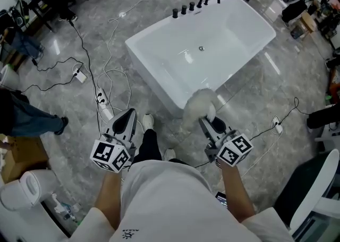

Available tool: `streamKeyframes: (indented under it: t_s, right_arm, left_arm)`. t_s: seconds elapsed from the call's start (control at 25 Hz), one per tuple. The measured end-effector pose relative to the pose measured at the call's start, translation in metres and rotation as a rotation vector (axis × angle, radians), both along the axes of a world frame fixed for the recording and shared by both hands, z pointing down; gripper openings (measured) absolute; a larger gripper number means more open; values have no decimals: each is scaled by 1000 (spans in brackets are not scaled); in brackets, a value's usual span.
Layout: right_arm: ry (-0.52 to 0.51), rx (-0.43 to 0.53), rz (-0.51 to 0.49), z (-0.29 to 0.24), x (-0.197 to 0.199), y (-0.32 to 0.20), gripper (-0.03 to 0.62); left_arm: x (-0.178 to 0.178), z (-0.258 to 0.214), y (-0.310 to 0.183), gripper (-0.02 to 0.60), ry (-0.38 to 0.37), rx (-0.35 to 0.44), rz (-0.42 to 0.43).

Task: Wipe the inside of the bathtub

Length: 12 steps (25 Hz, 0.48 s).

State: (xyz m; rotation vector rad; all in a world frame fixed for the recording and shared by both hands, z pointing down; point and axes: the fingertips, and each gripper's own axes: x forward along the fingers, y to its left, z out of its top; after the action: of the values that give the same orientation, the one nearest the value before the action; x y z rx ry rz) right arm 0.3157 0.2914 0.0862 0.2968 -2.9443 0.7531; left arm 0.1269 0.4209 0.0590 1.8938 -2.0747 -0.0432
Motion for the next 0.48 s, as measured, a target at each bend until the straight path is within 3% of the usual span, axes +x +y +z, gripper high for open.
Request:
streamKeyframes:
  t_s: [0.48]
  right_arm:
    - [42, -7, 29, 7, -97, -77, 95]
  left_arm:
    - [-102, 28, -68, 9, 35, -44, 24]
